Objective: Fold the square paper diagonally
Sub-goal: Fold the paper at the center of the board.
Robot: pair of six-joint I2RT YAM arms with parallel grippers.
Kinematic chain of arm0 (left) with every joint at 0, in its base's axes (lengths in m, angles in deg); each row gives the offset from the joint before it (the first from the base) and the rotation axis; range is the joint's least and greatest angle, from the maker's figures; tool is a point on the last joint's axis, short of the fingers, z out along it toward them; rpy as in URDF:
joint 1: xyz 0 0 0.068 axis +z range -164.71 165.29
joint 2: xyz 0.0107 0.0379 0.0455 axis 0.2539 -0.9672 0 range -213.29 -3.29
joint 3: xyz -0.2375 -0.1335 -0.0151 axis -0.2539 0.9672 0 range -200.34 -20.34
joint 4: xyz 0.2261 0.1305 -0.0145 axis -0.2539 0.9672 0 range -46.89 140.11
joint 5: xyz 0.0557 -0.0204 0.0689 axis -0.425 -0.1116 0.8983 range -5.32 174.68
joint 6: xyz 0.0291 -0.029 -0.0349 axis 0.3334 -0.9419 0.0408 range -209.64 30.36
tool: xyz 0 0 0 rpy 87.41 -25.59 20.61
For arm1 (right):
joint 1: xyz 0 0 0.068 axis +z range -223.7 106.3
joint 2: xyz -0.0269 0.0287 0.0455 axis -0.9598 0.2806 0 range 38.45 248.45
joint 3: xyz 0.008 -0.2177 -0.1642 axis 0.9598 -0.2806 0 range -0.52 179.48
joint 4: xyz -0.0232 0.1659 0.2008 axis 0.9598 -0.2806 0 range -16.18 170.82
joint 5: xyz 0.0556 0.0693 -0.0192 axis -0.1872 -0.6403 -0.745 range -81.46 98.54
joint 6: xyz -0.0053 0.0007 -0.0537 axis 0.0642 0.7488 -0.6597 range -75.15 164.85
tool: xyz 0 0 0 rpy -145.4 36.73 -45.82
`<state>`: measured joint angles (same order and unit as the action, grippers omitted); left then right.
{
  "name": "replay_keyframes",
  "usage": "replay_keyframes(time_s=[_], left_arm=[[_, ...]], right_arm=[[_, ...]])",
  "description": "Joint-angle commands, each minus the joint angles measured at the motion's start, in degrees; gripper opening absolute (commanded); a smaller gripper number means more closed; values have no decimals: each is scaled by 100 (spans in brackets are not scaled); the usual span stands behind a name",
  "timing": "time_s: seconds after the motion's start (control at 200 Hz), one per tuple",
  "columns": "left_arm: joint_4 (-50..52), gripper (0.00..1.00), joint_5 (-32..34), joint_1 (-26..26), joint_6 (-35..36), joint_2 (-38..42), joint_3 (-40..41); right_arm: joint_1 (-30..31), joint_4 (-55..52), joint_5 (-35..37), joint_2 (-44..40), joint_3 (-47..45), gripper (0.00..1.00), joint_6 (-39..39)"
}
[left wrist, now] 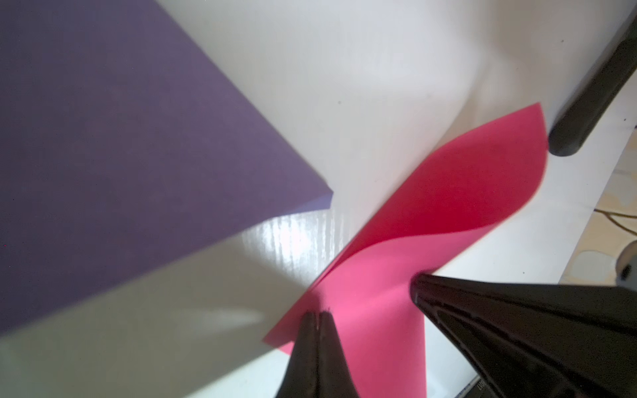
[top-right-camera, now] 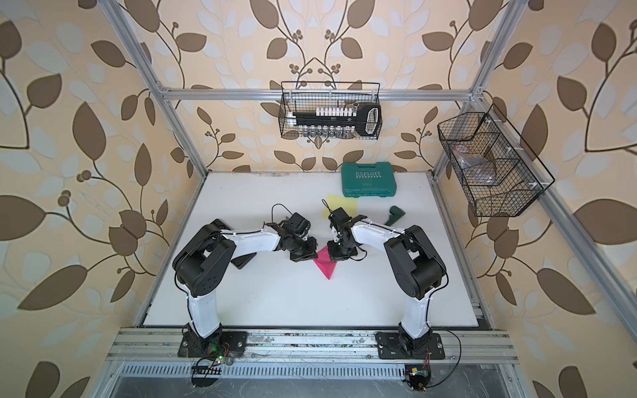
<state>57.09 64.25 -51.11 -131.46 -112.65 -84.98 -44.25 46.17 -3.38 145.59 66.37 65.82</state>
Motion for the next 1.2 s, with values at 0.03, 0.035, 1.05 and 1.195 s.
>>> replay_keyframes(time_s=[0.03,0.035,1.05,1.195], left_arm=[[418,0,299,2,158,-226,21],[420,0,301,2,158,-226,17],[505,0,326,2,219,-205,-4],[513,0,332,9,221,-224,-1]], right_arm=[[-62,147,-170,135,70,0,220],[-67,150,-175,138,70,0,226],[-153,-8,-607,121,-302,0,-317],[-246,-133,-620,110,-352,0,-542]])
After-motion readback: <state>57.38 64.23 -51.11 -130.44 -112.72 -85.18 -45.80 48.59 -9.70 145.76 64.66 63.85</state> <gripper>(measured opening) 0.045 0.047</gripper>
